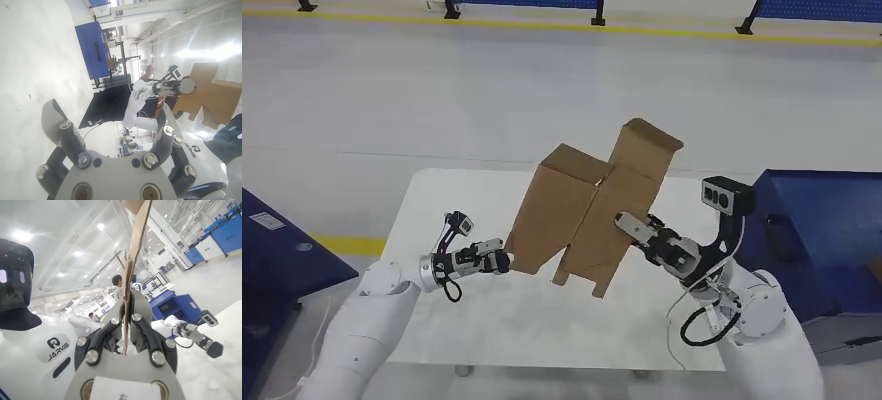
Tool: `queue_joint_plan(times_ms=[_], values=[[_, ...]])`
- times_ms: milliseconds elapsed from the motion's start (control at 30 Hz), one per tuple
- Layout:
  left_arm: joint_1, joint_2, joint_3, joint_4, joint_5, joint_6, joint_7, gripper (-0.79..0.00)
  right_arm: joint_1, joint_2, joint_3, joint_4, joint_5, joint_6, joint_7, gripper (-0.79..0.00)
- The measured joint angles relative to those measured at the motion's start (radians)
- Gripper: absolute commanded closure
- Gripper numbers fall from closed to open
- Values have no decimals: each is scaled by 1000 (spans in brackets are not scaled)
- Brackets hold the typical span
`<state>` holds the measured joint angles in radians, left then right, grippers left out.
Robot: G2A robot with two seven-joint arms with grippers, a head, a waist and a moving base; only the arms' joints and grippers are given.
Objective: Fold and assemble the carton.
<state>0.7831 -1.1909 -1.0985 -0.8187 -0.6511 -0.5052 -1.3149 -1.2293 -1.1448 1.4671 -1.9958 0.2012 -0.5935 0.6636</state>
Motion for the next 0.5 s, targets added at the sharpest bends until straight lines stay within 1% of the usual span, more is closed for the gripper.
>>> queue_joint_plan(times_ms=[100, 167, 300, 367, 500], values=[[0, 0, 0, 0, 0, 0, 0, -785, -24, 6, 115, -115, -248, -24, -69, 0], [0, 0, 0, 0, 0, 0, 0, -785, -41, 8, 181, -179, -376, -37, -114, 0], [0, 0, 0, 0, 0, 0, 0, -785, -89, 5, 312, -330, -665, -76, -248, 0], [0, 0, 0, 0, 0, 0, 0, -785, -103, 3, 348, -359, -784, -106, -316, 0], [0, 0, 0, 0, 0, 0, 0, -785, -99, 0, 392, -354, -1086, -188, -480, 0]])
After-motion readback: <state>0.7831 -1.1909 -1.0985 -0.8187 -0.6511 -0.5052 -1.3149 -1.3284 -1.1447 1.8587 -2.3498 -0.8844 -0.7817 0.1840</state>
